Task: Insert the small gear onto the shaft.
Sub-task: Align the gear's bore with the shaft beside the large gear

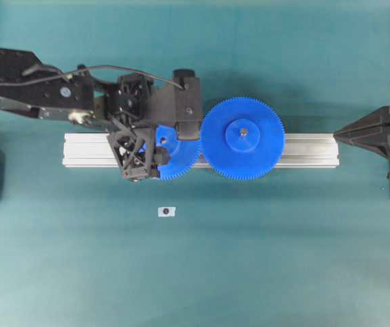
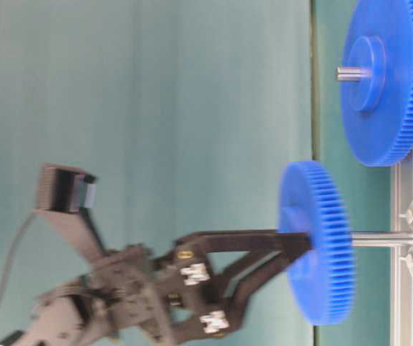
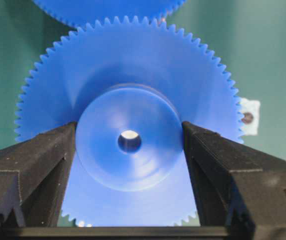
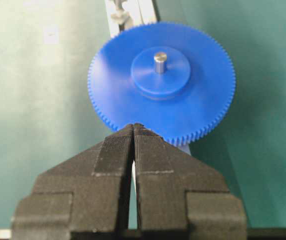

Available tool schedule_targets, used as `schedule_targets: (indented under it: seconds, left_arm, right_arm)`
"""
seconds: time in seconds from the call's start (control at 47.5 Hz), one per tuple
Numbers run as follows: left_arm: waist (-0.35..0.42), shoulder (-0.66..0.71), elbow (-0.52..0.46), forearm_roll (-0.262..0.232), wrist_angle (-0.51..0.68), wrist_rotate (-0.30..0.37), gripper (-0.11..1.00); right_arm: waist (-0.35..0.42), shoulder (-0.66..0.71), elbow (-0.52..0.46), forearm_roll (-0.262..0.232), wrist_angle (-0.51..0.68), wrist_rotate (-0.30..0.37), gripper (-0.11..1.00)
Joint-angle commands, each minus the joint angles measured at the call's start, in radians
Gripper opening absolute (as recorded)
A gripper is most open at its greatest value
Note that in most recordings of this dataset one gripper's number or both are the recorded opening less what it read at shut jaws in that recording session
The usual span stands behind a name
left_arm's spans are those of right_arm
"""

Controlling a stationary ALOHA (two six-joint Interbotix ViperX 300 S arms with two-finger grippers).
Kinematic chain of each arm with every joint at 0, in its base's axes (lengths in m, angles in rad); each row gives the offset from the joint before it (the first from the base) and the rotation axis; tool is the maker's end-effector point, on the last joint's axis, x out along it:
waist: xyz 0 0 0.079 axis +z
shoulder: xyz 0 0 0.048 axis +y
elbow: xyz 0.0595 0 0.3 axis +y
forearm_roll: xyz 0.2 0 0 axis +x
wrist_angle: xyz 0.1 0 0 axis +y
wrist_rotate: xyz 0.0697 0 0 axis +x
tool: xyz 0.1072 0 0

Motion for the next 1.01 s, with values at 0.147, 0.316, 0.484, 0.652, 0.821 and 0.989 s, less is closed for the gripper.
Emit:
schedule_targets:
  seconds: [0.147,0.316,0.484,0.652,0.821,0.989]
  left_arm:
    - [0.003,-0.008,0.009,0.002,-0.069,-0.020,0.72]
    - [0.003,-0.003,0.011,0.003,-0.067,-0.023,0.72]
    - [0.002,0.015,0.021,0.003,-0.071,-0.026,0.72]
    - [0.002,0.032,0.018,0.003,-0.071,-0.026,0.72]
    - [0.000,0.026,0.021,0.003,-0.066,-0.028,0.72]
    - [-0.003,0.003,0.025,0.003,-0.035,-0.038,0.72]
  right_arm:
    - [-0.003,0.003,-0.009,-0.002,-0.011,0.009,0.03]
    - [-0.003,0.005,-0.006,0.000,-0.011,0.009,0.03]
    - [-0.005,0.003,-0.006,0.000,-0.011,0.011,0.03]
    - [-0.003,0.005,-0.006,0.000,-0.011,0.011,0.03]
    - [-0.005,0.005,-0.006,0.000,-0.011,0.011,0.03]
    - [-0.003,0.003,-0.006,0.002,-0.011,0.011,0.03]
